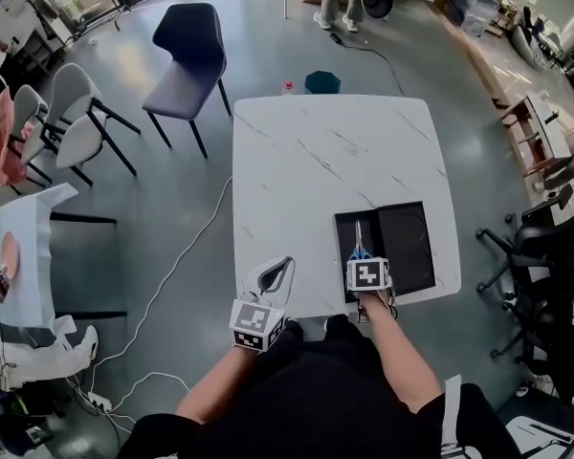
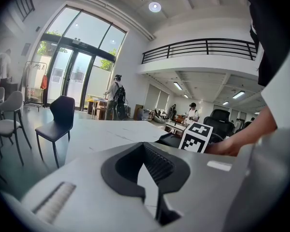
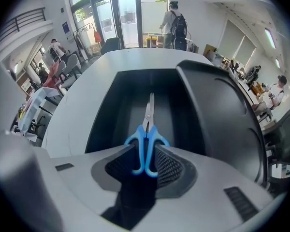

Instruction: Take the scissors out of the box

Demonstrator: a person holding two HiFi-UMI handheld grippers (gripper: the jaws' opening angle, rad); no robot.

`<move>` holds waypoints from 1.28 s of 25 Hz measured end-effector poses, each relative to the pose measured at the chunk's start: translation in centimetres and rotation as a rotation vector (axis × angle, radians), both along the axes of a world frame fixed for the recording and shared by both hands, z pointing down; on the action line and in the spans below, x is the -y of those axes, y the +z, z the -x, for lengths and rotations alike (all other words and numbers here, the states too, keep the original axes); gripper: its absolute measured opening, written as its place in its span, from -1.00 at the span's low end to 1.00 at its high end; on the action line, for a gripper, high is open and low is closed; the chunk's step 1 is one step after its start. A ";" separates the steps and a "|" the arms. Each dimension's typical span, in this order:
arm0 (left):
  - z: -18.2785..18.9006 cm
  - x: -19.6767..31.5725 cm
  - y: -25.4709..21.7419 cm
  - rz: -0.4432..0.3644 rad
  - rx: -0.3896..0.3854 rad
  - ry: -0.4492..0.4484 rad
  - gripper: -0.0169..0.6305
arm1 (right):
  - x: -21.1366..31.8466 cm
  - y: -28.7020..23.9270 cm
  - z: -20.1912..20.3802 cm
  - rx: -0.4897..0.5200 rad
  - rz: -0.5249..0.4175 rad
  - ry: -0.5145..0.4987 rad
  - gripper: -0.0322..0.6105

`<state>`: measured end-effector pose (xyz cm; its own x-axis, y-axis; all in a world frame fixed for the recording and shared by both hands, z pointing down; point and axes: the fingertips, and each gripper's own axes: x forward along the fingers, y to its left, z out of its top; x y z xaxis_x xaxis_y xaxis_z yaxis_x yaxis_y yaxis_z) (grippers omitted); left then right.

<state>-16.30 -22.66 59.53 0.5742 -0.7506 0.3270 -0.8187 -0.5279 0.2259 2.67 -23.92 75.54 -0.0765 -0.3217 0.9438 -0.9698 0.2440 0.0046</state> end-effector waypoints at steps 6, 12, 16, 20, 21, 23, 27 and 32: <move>-0.4 -0.2 -0.1 -0.006 -0.002 0.009 -0.92 | 0.2 0.3 0.7 0.031 -0.021 -0.029 -0.59; -0.9 -1.0 0.0 0.002 0.000 0.028 -0.92 | -0.2 0.3 0.6 0.032 -0.016 -0.029 -0.61; -0.6 -1.0 -0.2 0.001 -0.005 0.026 -0.92 | -0.4 0.0 0.9 0.067 -0.040 -0.002 -0.62; -0.3 -0.8 -0.6 -0.011 -0.008 0.016 -0.92 | -0.1 -1.0 1.2 0.105 -0.065 0.000 -0.62; -0.3 -0.8 -0.7 -0.009 -0.007 0.013 -0.92 | 0.0 -1.7 1.1 0.105 -0.078 0.001 -0.62; -0.3 -0.9 -0.6 -0.003 -0.003 0.011 -0.92 | 0.0 -3.1 0.8 0.111 -0.098 0.004 -0.62; -0.8 -1.1 -0.5 0.008 -0.001 0.014 -0.92 | -0.5 -5.9 0.9 0.150 -0.144 -0.011 -0.62; -2.1 -0.8 -1.1 -0.008 0.005 0.035 -0.92 | -0.2 -10.6 0.6 0.170 -0.306 -0.062 -0.62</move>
